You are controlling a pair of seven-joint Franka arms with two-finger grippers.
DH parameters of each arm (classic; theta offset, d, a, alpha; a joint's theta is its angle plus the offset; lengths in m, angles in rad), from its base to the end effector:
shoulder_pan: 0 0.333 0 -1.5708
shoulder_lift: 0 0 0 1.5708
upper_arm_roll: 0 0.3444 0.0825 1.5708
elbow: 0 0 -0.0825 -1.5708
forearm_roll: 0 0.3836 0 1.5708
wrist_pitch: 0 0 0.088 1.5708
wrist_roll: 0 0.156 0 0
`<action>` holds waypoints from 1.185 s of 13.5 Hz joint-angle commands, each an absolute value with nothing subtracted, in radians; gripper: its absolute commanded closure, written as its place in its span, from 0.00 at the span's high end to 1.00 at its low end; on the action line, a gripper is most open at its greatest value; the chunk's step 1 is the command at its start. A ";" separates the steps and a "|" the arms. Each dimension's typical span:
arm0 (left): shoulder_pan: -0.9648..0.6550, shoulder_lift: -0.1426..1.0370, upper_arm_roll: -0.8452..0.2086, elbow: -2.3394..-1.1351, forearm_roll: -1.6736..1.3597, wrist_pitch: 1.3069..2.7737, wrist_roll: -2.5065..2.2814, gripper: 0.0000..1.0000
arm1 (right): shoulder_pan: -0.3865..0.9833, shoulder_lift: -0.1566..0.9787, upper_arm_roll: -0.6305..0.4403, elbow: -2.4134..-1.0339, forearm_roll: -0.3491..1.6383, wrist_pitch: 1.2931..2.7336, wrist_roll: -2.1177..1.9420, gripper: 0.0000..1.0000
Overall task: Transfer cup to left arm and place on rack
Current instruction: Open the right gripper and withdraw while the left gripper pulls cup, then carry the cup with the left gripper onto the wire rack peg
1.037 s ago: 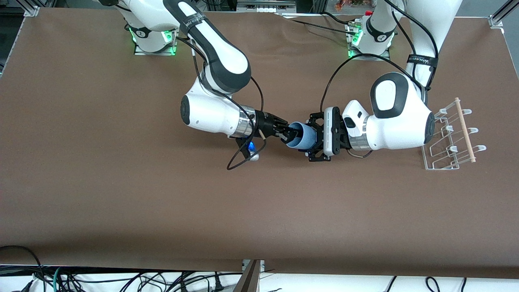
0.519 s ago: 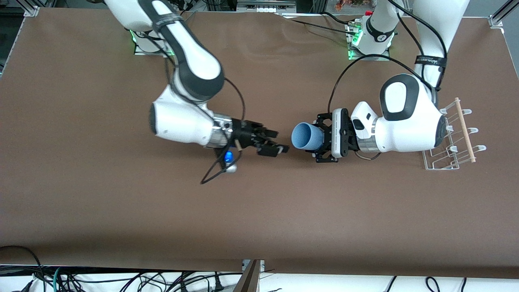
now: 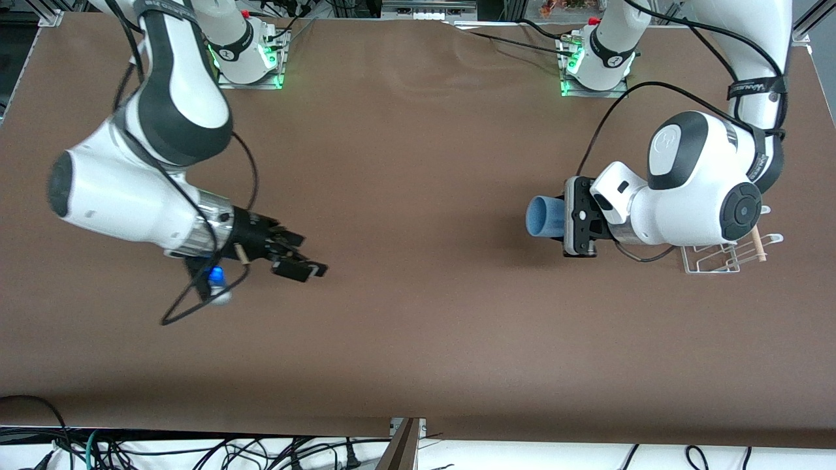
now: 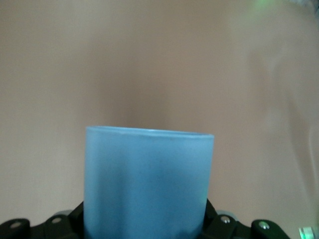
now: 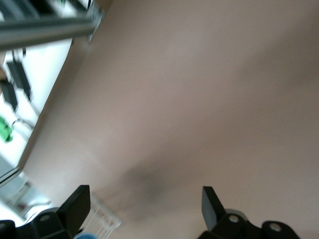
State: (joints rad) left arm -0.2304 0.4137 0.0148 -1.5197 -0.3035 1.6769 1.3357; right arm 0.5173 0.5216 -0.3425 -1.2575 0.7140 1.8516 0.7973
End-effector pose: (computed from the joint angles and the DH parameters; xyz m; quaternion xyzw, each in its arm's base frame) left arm 0.6251 -0.1827 0.3890 0.7247 -0.6619 -0.0306 0.1892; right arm 0.6965 0.2641 0.4755 -0.8992 0.3477 0.0807 0.2530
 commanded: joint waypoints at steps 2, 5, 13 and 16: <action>-0.241 0.393 0.009 -1.499 0.050 1.605 1.160 0.01 | 0.528 0.492 -0.481 -1.266 0.669 1.751 0.656 0.99; -0.279 0.406 0.005 -1.505 0.361 1.479 1.037 0.01 | 0.488 0.491 -0.534 -1.269 0.669 1.692 0.560 0.99; -0.296 0.423 0.009 -1.661 0.785 1.215 0.774 0.00 | 0.315 0.112 -0.268 -1.650 0.177 1.768 0.368 0.99; -0.282 0.336 0.008 -1.897 0.899 1.284 0.649 0.00 | 0.215 0.048 -0.117 -1.747 -0.003 1.778 0.359 0.99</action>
State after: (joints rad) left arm -0.2805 0.4406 0.0082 -1.6993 0.8267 1.2314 0.7314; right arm 0.2797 0.1171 -0.2087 -1.6359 0.0811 1.7365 0.3877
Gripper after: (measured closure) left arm 0.229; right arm 0.004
